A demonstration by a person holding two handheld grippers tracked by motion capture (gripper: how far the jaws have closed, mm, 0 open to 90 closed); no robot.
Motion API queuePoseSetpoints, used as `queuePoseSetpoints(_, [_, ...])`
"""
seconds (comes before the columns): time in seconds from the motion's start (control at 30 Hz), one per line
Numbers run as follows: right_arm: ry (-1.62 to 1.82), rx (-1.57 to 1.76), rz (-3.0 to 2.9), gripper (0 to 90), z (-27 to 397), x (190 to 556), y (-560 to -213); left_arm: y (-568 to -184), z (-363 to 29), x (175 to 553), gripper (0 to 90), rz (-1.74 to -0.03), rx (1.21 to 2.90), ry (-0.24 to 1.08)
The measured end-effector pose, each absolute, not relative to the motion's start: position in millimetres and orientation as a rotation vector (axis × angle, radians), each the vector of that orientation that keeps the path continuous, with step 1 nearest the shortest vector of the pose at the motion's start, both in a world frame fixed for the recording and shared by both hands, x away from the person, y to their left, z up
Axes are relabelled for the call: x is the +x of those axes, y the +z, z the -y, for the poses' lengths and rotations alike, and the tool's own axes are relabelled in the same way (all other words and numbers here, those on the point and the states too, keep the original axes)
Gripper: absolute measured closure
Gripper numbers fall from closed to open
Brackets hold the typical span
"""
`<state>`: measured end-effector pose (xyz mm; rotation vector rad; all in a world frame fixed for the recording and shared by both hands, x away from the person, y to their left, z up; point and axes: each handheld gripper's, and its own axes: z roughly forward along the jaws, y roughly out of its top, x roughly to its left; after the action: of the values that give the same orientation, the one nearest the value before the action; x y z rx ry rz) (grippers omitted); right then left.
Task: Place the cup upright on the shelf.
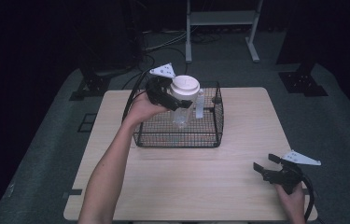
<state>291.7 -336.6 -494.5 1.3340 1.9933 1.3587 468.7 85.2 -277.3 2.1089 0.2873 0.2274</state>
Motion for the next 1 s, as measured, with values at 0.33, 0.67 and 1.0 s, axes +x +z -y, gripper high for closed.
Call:
queuePoseSetpoints(0.33, [1.359,1.336,-1.994,14.8,336,291,-494,-291,-78,483,15.2,-0.332,2.101,0.225])
queuePoseSetpoints(0.67, [1.36,1.338,-1.994,14.7,336,291,-494,-309,-75,496,15.2,-0.38,2.127,0.208])
queuePoseSetpoints(1.0, [1.36,1.338,-1.991,14.7,336,291,-494,-329,-72,507,15.1,-0.414,2.136,0.185])
